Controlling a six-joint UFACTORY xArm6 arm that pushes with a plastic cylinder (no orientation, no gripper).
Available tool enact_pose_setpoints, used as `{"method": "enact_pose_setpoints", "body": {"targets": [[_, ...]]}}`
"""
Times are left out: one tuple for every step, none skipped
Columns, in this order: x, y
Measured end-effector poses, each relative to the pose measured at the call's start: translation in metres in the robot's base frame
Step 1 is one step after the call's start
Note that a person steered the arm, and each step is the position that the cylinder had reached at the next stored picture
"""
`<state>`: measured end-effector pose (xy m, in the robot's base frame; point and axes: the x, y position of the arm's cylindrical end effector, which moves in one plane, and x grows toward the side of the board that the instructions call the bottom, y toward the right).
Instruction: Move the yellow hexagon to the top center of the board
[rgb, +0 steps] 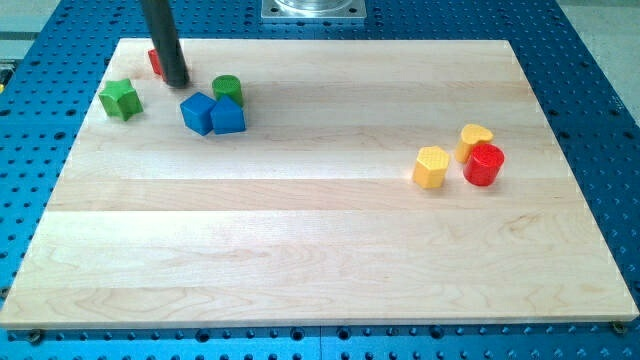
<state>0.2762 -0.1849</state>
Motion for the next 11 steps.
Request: {"method": "enact_pose_setpoints", "body": {"targets": [[-0.005, -0.02], [0.012, 0.032], [0.012, 0.13], [0.027, 0.241], [0.06, 0.358], [0.081, 0.471], [0.162, 0.448], [0.2, 0.394], [0.198, 0.311], [0.197, 0.287], [0.174, 0.288]]}}
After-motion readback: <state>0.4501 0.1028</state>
